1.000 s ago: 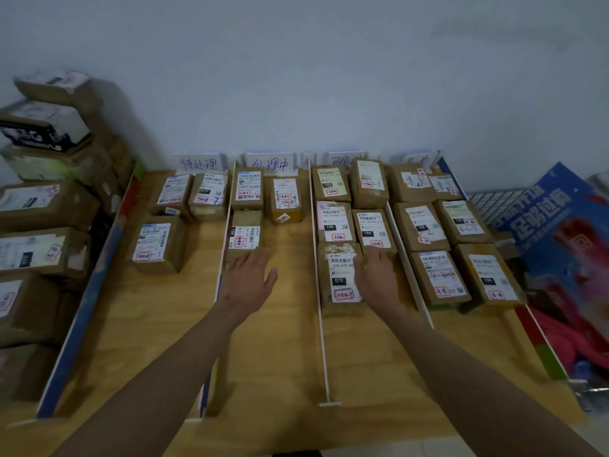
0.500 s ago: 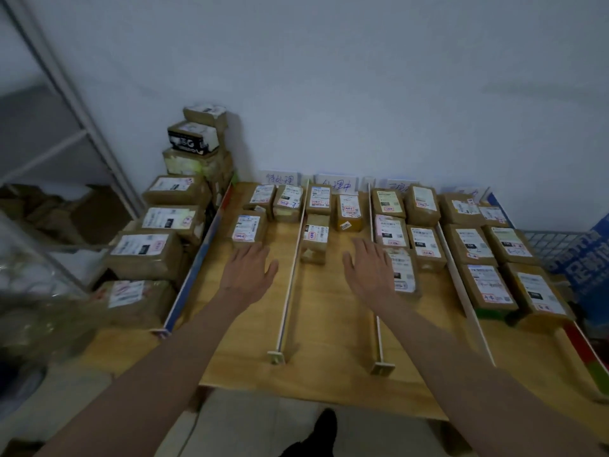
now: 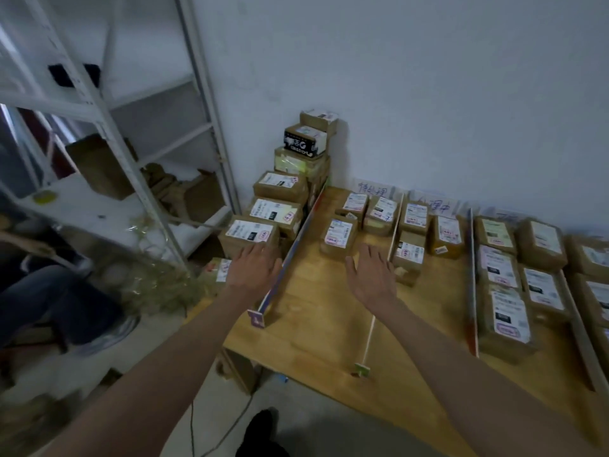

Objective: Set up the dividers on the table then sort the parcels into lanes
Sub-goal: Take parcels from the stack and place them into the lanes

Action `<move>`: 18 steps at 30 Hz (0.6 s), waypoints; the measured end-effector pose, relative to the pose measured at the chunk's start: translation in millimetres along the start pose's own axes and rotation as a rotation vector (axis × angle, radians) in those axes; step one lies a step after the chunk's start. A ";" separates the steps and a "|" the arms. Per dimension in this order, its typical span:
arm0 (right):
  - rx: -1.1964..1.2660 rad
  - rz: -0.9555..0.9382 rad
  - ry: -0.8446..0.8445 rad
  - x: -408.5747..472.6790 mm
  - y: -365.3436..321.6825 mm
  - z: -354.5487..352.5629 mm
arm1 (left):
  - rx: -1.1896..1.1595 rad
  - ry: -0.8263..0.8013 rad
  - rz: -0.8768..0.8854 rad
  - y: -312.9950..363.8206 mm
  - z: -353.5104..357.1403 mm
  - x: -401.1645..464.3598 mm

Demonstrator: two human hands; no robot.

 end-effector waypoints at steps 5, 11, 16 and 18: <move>0.074 -0.019 -0.018 41.9 -67.6 31.6 | 0.039 -0.006 -0.013 -74.4 -9.3 39.4; 0.115 0.017 -0.050 92.3 -138.5 71.2 | 0.050 -0.033 -0.013 -151.2 -18.8 101.0; 0.204 0.133 -0.121 128.1 -178.2 108.6 | 0.013 -0.103 -0.013 -193.4 -11.3 155.9; 0.248 0.181 -0.156 138.6 -190.2 123.3 | -0.032 -0.110 -0.013 -204.8 -3.6 173.2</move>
Point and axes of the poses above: each hand's wrist, its own x-axis towards the middle knuckle, its own z-axis out of the palm, y = z × x, the point moved 1 cm from there along x, towards the middle knuckle, and after that the axes turned 8 degrees about -x, right-handed, at the moved point
